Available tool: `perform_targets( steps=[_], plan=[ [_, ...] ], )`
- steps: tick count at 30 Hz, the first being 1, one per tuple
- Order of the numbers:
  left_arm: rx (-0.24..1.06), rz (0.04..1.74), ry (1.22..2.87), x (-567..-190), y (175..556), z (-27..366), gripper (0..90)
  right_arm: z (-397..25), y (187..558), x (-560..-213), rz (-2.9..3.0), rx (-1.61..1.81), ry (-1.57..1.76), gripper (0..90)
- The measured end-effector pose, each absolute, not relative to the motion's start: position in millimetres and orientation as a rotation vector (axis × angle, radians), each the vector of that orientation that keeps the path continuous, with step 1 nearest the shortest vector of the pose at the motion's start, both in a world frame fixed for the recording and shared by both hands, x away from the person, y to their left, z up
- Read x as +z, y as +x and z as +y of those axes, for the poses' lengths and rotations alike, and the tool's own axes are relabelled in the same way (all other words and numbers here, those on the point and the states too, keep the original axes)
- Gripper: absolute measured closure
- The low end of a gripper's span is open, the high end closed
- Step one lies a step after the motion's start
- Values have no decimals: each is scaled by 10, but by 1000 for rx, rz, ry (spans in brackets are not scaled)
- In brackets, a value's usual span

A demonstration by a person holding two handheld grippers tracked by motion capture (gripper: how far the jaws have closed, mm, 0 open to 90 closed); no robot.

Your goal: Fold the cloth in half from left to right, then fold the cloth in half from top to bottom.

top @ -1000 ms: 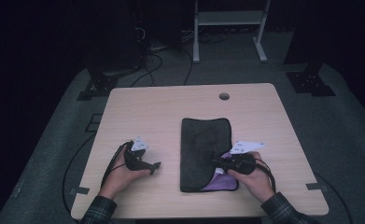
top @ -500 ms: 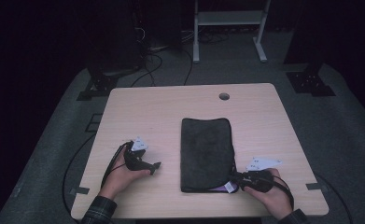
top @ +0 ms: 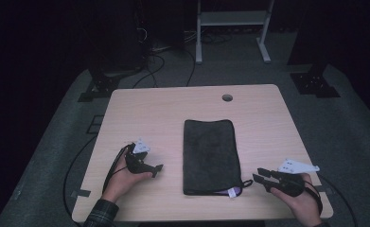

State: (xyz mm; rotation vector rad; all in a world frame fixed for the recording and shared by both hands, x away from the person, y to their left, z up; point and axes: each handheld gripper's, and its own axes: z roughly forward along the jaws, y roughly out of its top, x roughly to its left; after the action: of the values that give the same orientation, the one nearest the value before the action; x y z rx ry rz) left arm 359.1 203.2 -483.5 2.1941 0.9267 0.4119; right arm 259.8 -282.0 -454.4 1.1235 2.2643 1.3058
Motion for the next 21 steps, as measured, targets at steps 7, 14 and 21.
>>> perform_targets(
  steps=[7, 14, 21],
  plan=[
    [416, 918, 2174, -4828, 3580, 2048, 71, -2788, 2919, -4559, 2254, 1291, 1092, 575],
    [419, 925, 2147, -4794, 3625, 2064, 273, -2741, 3252, -4547, 2257, 1277, 1113, 531],
    [366, 917, 2133, -4641, 3798, 1987, 412, -2676, 3566, -4513, 2260, 1293, 1124, 498]
  ],
)
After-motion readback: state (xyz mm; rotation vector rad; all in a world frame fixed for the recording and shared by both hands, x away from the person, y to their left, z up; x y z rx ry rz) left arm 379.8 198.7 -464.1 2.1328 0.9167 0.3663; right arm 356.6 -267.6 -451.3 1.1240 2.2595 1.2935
